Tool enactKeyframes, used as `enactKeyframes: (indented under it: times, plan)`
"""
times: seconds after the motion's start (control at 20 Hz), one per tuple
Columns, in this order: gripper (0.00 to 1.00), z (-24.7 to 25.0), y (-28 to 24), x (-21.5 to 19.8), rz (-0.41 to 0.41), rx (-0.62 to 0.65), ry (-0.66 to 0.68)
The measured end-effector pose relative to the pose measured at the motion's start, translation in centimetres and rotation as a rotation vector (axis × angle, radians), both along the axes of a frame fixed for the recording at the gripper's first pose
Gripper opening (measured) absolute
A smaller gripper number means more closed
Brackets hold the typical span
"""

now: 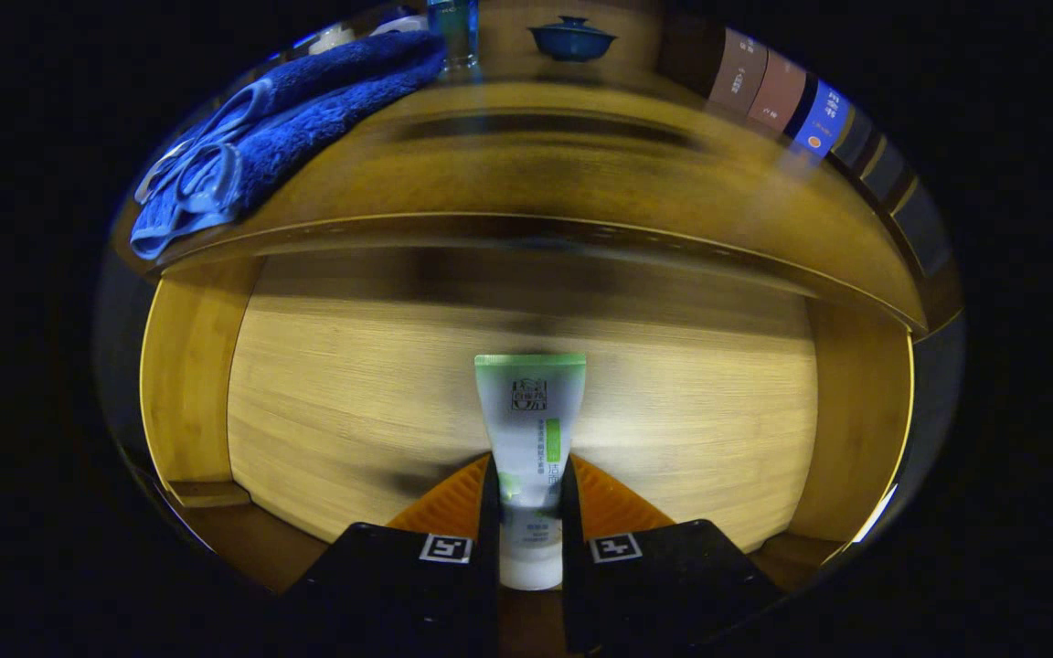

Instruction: Pull open the drawer, take out the items inside it, and place them on the countertop above the cabinet.

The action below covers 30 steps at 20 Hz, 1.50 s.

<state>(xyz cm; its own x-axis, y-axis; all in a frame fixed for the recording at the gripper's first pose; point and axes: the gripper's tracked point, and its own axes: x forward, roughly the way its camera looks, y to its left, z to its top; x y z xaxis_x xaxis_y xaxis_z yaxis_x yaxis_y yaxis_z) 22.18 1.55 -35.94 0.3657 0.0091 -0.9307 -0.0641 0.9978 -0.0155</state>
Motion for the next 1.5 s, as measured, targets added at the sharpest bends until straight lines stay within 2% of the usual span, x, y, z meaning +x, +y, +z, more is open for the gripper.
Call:
enactKeyframes:
  times: [0.3, 0.5, 0.75, 1.0, 1.35, 1.5]
  plan:
    - [0.32, 2.9, 0.2, 0.5, 0.019, 0.021, -0.13]
    - [0.32, 6.2, 0.7, 0.5, 0.05, 0.061, -0.226]
    - [0.32, 12.4, 0.2, 1.7, 0.028, 0.103, -0.319]
    - [0.32, 15.8, -1.3, 6.6, -0.012, 0.093, -0.333]
    - [0.32, 15.0, -2.0, 14.5, -0.059, 0.063, -0.285]
    - [0.32, 13.3, -1.2, 16.8, -0.033, 0.052, -0.252]
